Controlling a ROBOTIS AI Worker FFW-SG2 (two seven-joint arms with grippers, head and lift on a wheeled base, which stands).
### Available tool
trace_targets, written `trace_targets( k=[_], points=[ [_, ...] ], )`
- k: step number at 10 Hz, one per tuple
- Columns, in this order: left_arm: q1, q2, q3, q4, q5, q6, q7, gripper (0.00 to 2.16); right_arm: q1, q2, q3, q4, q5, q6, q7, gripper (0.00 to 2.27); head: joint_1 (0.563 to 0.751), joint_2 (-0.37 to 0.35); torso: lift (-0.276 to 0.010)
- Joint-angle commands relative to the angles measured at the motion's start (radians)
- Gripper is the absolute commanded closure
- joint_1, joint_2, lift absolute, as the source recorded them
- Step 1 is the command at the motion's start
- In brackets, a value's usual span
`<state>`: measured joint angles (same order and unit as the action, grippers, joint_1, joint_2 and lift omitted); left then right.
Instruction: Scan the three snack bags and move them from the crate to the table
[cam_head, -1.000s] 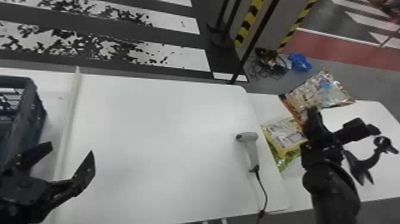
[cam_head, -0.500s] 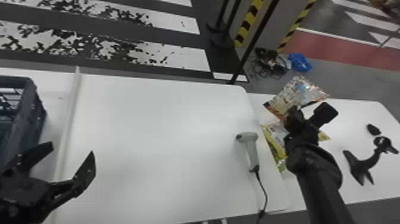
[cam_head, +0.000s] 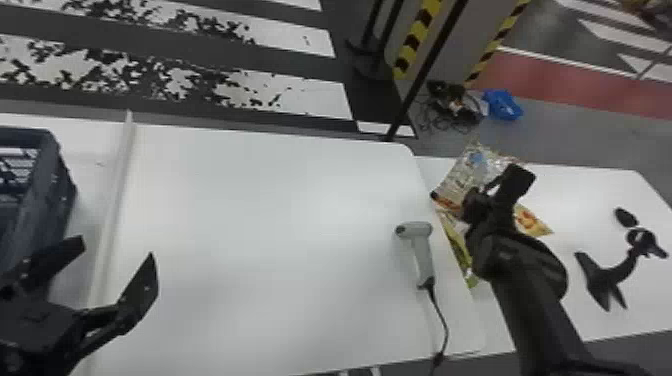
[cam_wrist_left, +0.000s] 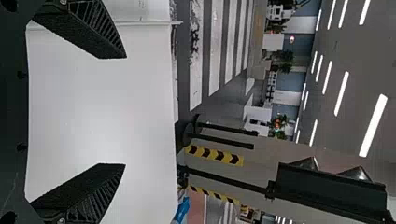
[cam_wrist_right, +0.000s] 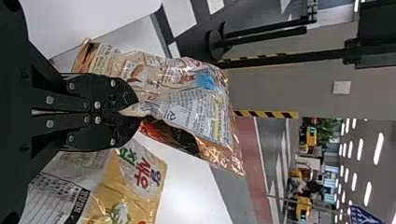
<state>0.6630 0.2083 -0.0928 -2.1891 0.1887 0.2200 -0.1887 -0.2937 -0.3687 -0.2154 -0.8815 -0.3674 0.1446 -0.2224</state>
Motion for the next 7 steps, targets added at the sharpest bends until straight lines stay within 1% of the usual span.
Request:
trace_targets(
  k=[1,2,3,4,5,7],
  points=[
    [0.003,0.000,-0.004,-0.003,0.000,-0.003,0.000,0.03,-0.001,-0.002,0.016,0.007,0.013,0.036,0.002,2.08,0.695,-0.350,-0.062],
    [0.006,-0.001,-0.007,-0.004,0.000,-0.009,0.000,0.03,0.001,-0.002,0.018,0.006,0.012,0.051,0.003,2.02,0.695,-0.350,-0.062],
    [0.014,-0.001,-0.007,-0.009,0.000,-0.012,0.000,0.03,0.008,-0.002,0.018,-0.001,0.004,0.066,-0.003,1.52,0.695,-0.350,-0.062],
    [0.017,-0.001,-0.007,-0.012,0.000,-0.012,0.000,0.03,0.024,-0.004,0.018,-0.021,0.002,0.073,-0.015,0.37,0.695,-0.350,-0.062],
    [0.018,-0.001,-0.007,-0.012,-0.002,-0.012,0.000,0.03,0.050,-0.004,0.018,-0.071,-0.005,0.106,-0.045,0.00,0.695,-0.350,-0.062],
    [0.018,-0.003,-0.013,-0.014,-0.002,-0.012,0.002,0.03,0.113,-0.004,0.027,-0.223,0.002,0.232,-0.176,0.06,0.695,-0.350,-0.062]
  ],
)
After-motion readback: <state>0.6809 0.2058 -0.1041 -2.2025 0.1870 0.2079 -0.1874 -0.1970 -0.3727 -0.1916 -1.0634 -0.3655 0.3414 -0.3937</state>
